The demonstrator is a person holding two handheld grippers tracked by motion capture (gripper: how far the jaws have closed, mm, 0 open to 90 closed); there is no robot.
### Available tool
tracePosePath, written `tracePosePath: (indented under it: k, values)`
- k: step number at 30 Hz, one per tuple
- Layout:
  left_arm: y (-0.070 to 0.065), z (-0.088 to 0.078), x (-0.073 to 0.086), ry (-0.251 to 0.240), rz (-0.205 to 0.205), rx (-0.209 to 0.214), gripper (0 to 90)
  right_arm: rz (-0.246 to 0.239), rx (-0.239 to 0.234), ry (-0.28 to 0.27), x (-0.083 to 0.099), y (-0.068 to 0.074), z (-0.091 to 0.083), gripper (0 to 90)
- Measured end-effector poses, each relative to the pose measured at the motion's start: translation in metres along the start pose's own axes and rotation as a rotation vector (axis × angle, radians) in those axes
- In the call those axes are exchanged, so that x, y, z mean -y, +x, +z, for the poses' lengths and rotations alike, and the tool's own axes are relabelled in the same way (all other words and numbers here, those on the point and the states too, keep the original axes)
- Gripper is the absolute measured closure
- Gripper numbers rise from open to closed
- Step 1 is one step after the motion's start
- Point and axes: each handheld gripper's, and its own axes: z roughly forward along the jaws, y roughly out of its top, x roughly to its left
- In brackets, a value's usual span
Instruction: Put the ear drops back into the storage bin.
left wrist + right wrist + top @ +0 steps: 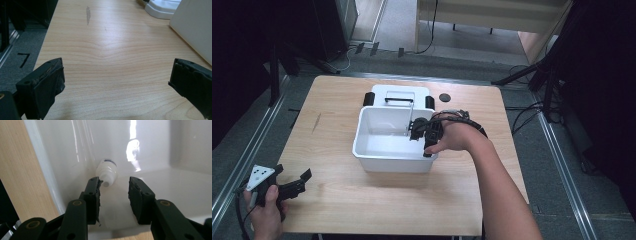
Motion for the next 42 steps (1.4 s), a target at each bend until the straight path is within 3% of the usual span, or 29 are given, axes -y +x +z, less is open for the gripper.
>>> tracePosePath:
  k: [12, 21, 31, 36, 42]
  values:
    - [0.000, 0.000, 0.000, 0.001, 0.001, 0.002, 0.2, 0.012, 0.029, -0.070, 0.008, 0.006, -0.043, 53.3]
    - [0.000, 0.000, 0.000, 0.001, 0.005, -0.002, 0.2, 0.044, 0.044, -0.115, 0.029, 0.007, -0.066, 49.8]
    - [-0.001, 0.000, 0.000, 0.003, 0.007, -0.006, 0.2, 0.104, 0.055, -0.118, 0.064, 0.008, -0.072, 41.4]
    - [-0.001, 0.000, 0.000, 0.000, 0.009, -0.007, 0.2, 0.130, 0.083, -0.138, 0.084, 0.013, -0.067, 35.4]
    - [-0.001, 0.000, 0.000, 0.003, 0.008, -0.007, 0.2, 0.198, 0.096, -0.170, 0.110, 0.015, -0.055, 28.1]
